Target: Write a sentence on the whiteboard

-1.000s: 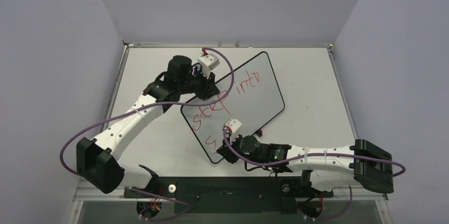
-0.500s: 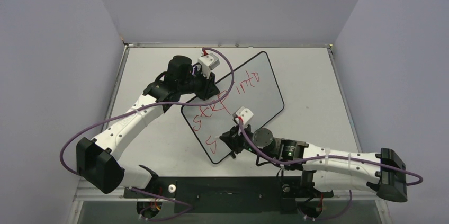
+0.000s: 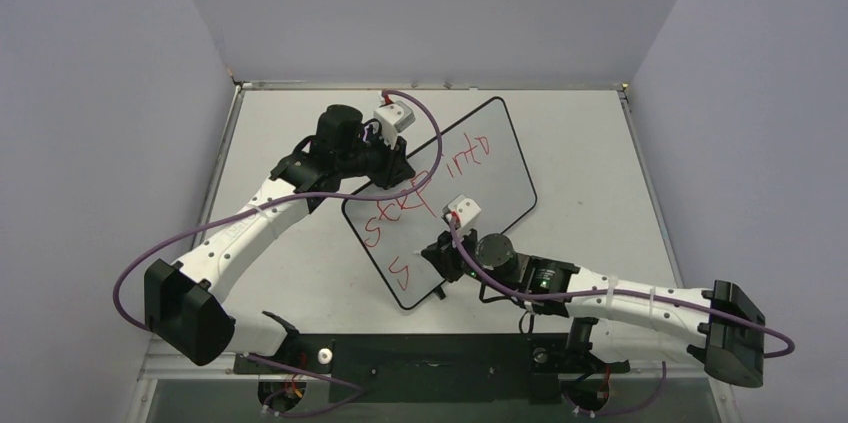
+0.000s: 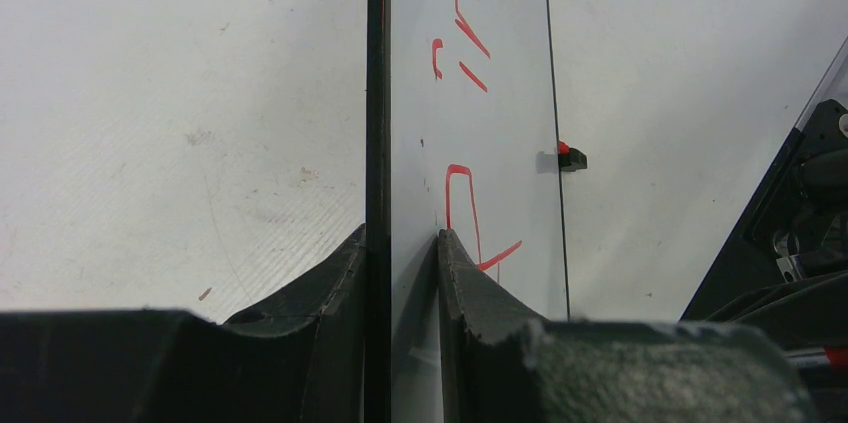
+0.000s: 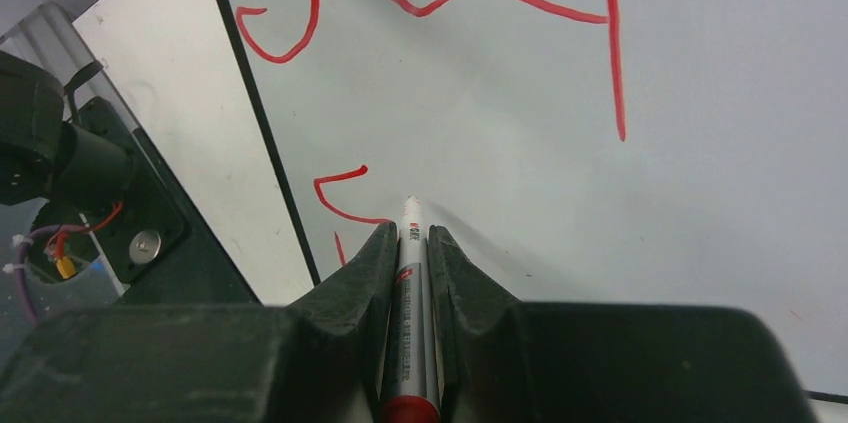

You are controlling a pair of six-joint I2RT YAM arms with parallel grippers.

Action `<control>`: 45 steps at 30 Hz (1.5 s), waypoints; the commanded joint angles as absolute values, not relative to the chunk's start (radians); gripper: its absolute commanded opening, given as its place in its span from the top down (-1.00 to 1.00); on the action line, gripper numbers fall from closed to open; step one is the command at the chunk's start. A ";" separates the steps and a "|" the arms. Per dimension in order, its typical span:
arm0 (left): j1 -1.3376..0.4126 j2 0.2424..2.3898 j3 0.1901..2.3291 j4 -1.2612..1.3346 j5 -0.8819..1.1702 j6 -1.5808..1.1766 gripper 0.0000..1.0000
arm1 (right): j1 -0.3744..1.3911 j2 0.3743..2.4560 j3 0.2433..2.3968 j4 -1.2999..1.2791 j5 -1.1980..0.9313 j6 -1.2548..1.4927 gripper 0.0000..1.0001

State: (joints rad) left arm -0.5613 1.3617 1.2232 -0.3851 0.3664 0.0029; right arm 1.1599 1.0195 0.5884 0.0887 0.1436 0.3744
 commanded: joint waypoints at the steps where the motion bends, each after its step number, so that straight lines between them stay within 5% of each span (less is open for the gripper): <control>1: -0.568 1.358 1.236 -0.294 0.321 0.075 1.00 | 1.160 1.037 0.587 0.152 0.081 0.368 1.00; 45: -0.569 1.359 1.235 -0.296 0.324 0.076 1.00 | 1.156 1.113 0.566 0.236 0.069 0.375 1.00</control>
